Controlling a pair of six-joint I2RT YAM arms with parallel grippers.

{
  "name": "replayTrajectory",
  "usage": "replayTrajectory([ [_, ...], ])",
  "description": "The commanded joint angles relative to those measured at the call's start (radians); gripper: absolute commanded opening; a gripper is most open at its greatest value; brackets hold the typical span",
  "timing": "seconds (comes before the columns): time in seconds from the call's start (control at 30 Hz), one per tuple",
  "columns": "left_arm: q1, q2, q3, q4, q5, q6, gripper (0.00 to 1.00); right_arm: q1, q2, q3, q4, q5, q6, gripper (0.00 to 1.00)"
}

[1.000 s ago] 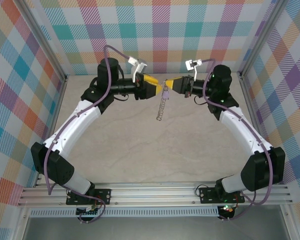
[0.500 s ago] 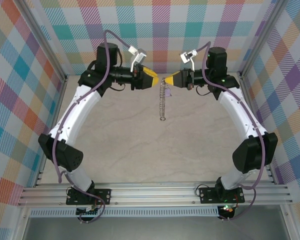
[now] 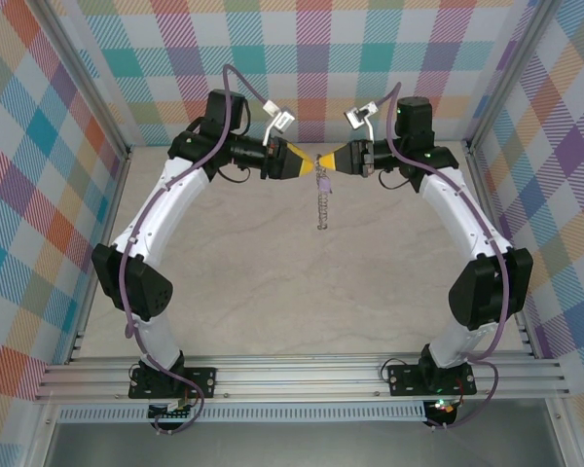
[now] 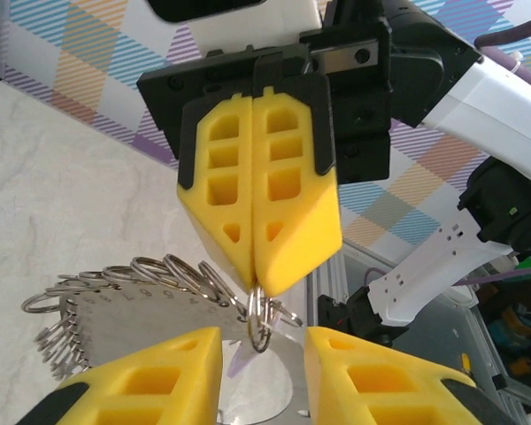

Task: Put the keys on the keyring

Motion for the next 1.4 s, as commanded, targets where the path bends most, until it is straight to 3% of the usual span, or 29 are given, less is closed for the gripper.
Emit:
replayTrajectory([
  [0.0,0.015,-0.002,0.030,0.009,0.027,-0.002,0.33,-0.007,0.001,-0.009,0.027,-0.027,-0.019,0.00],
  [0.77,-0.027,0.032,0.028,0.059,0.014,-0.047,0.34,-0.006,0.004,-0.029,0.058,-0.022,-0.002,0.00],
  [1.37,-0.044,0.049,0.029,0.060,0.019,-0.045,0.22,-0.007,0.006,-0.035,0.065,-0.010,-0.002,0.00],
])
